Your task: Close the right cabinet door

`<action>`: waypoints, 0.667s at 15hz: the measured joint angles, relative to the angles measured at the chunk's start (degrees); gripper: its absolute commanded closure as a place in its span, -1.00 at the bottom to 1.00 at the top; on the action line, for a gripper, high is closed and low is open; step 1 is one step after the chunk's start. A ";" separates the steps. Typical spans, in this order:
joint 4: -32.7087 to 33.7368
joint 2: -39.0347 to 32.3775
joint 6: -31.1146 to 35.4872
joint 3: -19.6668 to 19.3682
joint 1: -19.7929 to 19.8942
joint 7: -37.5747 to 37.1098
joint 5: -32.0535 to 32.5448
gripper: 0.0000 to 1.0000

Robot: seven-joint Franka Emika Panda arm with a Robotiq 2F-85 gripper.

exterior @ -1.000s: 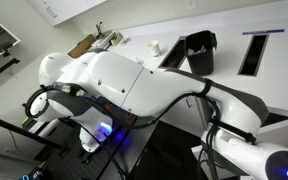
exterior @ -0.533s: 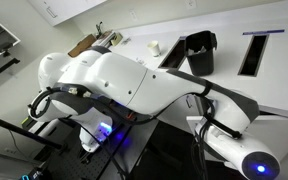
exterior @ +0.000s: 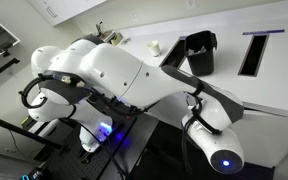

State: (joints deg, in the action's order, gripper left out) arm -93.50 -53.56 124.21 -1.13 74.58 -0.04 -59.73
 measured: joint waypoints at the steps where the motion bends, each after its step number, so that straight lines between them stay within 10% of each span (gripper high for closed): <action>1: -1.83 1.01 0.84 -0.18 -0.48 2.40 -1.79 1.00; 10: -24.11 18.05 19.69 -7.44 -8.83 28.61 -16.78 1.00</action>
State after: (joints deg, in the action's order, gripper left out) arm -117.61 -35.51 143.90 -8.57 65.76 28.58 -76.51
